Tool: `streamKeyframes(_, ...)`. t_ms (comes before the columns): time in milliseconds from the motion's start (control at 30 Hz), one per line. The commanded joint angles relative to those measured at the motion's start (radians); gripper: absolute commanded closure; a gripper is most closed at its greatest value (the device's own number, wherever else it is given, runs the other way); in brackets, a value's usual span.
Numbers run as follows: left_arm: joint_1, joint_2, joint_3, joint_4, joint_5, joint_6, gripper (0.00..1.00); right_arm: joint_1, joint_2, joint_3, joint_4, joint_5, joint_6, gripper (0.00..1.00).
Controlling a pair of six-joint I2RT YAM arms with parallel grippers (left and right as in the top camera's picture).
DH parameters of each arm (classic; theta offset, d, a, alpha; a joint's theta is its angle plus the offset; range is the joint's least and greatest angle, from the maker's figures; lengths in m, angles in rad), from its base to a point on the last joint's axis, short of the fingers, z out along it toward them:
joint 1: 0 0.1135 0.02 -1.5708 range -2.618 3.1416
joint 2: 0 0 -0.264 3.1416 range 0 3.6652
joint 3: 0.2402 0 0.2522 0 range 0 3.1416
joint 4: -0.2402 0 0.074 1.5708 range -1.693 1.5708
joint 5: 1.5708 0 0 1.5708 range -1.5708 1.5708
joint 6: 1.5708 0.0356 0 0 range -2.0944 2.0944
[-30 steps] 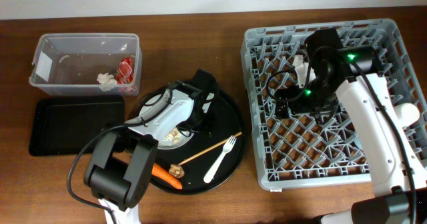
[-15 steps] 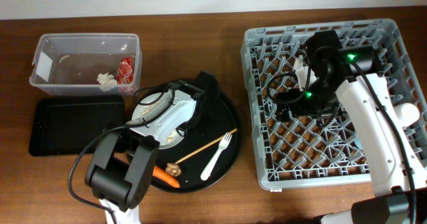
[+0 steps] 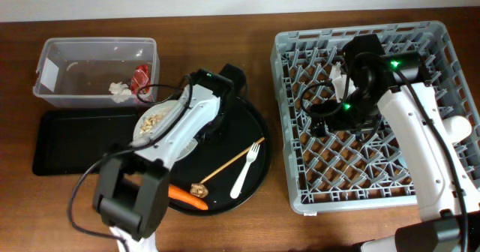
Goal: Sort waste into correct bins and load items into the dishwasher rack
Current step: 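Lift the rice plate with the left gripper and tip its contents onto the black tray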
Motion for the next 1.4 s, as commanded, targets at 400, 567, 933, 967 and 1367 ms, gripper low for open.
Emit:
streamKeyframes(400,0.607,-0.195,0.025,0.083,0.423,0.235,1.0,-0.001,-0.004,-0.005,-0.004,0.01,-0.004,0.01)
streamKeyframes(567,0.793,-0.274,0.025,0.082,0.673,0.28,1.0,-0.001,-0.004,-0.005,-0.004,0.01,-0.004,0.01)
streamKeyframes(933,1.016,-0.275,0.02,0.079,0.999,0.31,1.0,-0.001,-0.004,-0.005,-0.004,0.01,-0.003,0.01)
streamKeyframes(967,1.035,-0.275,0.019,0.079,1.036,0.31,1.0,-0.001,-0.004,-0.005,-0.004,0.01,-0.003,0.01)
streamKeyframes(1367,1.166,-0.275,-0.111,0.101,1.55,0.393,1.0,-0.001,-0.004,-0.005,-0.006,0.009,-0.003,0.01)
